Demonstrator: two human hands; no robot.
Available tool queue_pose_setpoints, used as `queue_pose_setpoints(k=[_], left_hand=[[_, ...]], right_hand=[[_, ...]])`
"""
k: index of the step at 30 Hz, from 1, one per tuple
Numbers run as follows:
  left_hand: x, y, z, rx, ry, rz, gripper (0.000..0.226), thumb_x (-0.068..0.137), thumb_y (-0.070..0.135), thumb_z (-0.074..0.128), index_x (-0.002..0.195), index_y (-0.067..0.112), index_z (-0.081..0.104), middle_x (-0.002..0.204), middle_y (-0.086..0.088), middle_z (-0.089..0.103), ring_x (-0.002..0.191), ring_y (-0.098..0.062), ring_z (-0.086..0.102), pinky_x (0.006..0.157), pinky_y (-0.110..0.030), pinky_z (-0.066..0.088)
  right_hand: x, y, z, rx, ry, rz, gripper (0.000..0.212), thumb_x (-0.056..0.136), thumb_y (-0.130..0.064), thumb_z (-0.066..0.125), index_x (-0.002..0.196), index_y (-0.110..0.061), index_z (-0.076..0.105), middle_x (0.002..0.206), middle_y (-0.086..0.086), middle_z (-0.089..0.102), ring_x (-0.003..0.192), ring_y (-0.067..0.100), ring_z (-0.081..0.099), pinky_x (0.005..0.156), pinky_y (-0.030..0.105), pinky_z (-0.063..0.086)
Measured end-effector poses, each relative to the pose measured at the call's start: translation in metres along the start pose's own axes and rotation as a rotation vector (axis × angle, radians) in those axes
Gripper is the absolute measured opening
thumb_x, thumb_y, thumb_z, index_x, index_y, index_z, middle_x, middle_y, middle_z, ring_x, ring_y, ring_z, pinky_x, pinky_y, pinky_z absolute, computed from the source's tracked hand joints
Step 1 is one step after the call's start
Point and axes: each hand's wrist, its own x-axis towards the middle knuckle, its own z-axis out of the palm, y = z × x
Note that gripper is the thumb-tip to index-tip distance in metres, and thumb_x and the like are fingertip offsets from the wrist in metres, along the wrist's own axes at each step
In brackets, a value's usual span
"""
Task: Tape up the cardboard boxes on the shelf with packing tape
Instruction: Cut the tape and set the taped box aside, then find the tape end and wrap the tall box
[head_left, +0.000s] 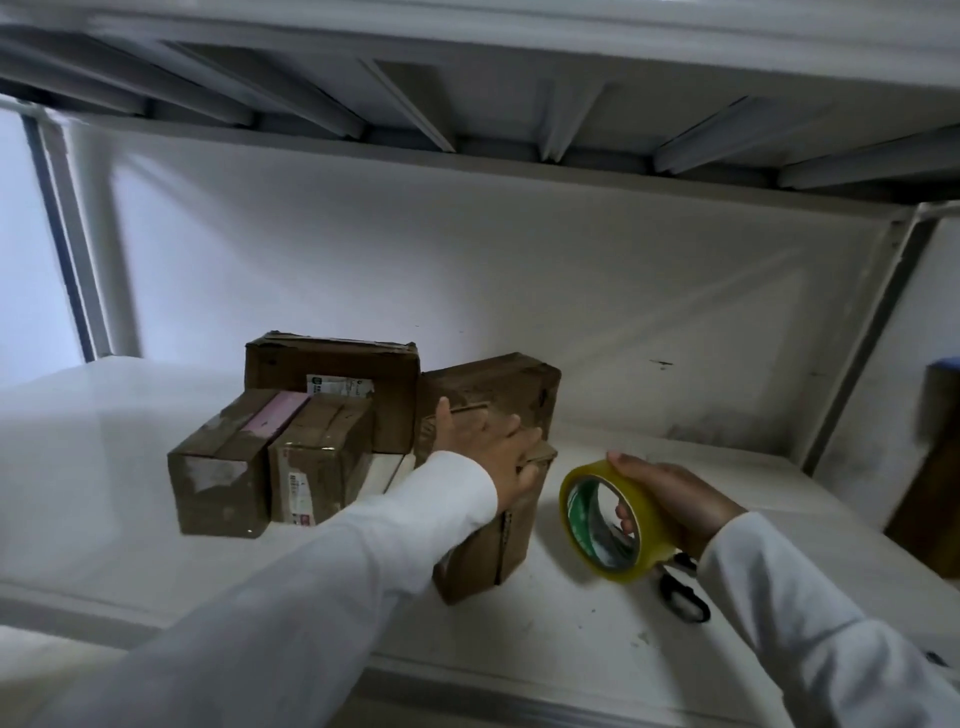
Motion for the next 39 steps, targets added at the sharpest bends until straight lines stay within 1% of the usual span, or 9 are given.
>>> queue_pose_setpoints(k=[7, 12, 16, 17, 20, 22, 25, 33, 39], left_hand=[[-0.003, 0.009, 0.011, -0.197, 0.183, 0.068, 0.058, 0.098, 0.034, 0.043, 0.148, 0.026, 0.016, 0.146, 0.006, 0.043, 0.134, -0.016, 0.04, 0.117, -0.049, -0.003], [-0.007, 0.013, 0.014, -0.122, 0.325, 0.2, 0.065, 0.089, 0.019, 0.058, 0.144, 0.025, 0.024, 0.138, 0.001, 0.052, 0.129, -0.015, 0.046, 0.117, -0.036, 0.002], [-0.007, 0.013, 0.03, 0.011, 0.511, 0.443, 0.07, 0.04, 0.018, 0.09, 0.106, 0.018, 0.065, 0.101, -0.006, 0.072, 0.099, -0.02, 0.067, 0.094, -0.032, 0.041], [-0.008, 0.013, 0.037, -0.044, 0.552, 0.494, 0.06, 0.043, 0.017, 0.088, 0.1, 0.016, 0.07, 0.097, -0.007, 0.073, 0.092, -0.022, 0.068, 0.084, -0.031, 0.05], [-0.021, 0.03, 0.034, -0.421, 0.334, 0.465, 0.045, 0.086, 0.025, 0.059, 0.13, 0.015, 0.055, 0.128, -0.007, 0.06, 0.114, -0.024, 0.058, 0.091, -0.033, 0.05], [-0.019, 0.042, 0.036, -0.611, 0.027, 0.237, 0.061, 0.092, 0.039, 0.057, 0.145, 0.023, 0.033, 0.146, -0.001, 0.041, 0.13, -0.023, 0.042, 0.104, -0.035, 0.038], [-0.009, 0.054, 0.039, -0.499, -0.16, 0.175, 0.081, 0.088, 0.049, 0.059, 0.151, 0.021, 0.017, 0.155, -0.001, 0.025, 0.138, -0.023, 0.028, 0.111, -0.038, 0.027], [-0.011, 0.086, 0.025, 0.05, 0.071, 0.253, 0.051, 0.094, 0.039, 0.05, 0.138, 0.014, 0.042, 0.138, -0.007, 0.045, 0.127, -0.027, 0.039, 0.101, -0.041, 0.032], [-0.012, 0.085, 0.022, -0.1, 0.052, 0.277, 0.052, 0.091, 0.035, 0.057, 0.137, 0.015, 0.044, 0.136, -0.006, 0.045, 0.125, -0.025, 0.04, 0.1, -0.038, 0.036]], right_hand=[[0.005, 0.014, 0.012, 0.093, -0.009, -0.018, 0.038, 0.086, -0.045, 0.057, 0.087, -0.007, 0.065, 0.063, 0.012, 0.067, 0.061, 0.025, 0.062, 0.07, 0.036, 0.053], [0.01, 0.025, 0.024, 0.268, 0.039, 0.083, 0.048, 0.091, -0.057, 0.042, 0.114, -0.015, 0.05, 0.108, 0.018, 0.061, 0.099, 0.035, 0.059, 0.099, 0.046, 0.044], [0.007, 0.033, 0.026, 0.377, -0.009, 0.144, 0.054, 0.099, -0.045, 0.031, 0.09, 0.0, 0.06, 0.079, 0.019, 0.063, 0.072, 0.031, 0.058, 0.074, 0.04, 0.046], [0.008, 0.036, 0.029, 0.399, -0.048, 0.158, 0.06, 0.099, -0.045, 0.027, 0.086, 0.003, 0.061, 0.072, 0.021, 0.064, 0.065, 0.031, 0.06, 0.07, 0.038, 0.046], [0.017, 0.048, 0.035, 0.397, -0.009, 0.184, 0.058, 0.098, -0.043, 0.027, 0.105, 0.004, 0.06, 0.078, 0.023, 0.064, 0.063, 0.03, 0.062, 0.07, 0.036, 0.047], [0.02, 0.056, 0.039, 0.372, 0.037, 0.186, 0.049, 0.096, -0.042, 0.034, 0.111, -0.003, 0.058, 0.094, 0.024, 0.063, 0.079, 0.033, 0.062, 0.079, 0.041, 0.049], [0.022, 0.064, 0.039, 0.37, 0.074, 0.198, 0.032, 0.096, -0.038, 0.039, 0.1, -0.013, 0.059, 0.101, 0.02, 0.062, 0.094, 0.033, 0.059, 0.089, 0.045, 0.046], [0.024, 0.068, 0.04, 0.501, 0.086, 0.214, 0.032, 0.097, -0.029, 0.038, 0.098, -0.011, 0.064, 0.102, 0.017, 0.064, 0.091, 0.027, 0.06, 0.08, 0.035, 0.045], [0.018, 0.072, 0.037, 0.667, -0.016, 0.28, 0.05, 0.097, -0.048, 0.034, 0.101, -0.007, 0.061, 0.091, 0.019, 0.066, 0.083, 0.032, 0.062, 0.073, 0.04, 0.048]])
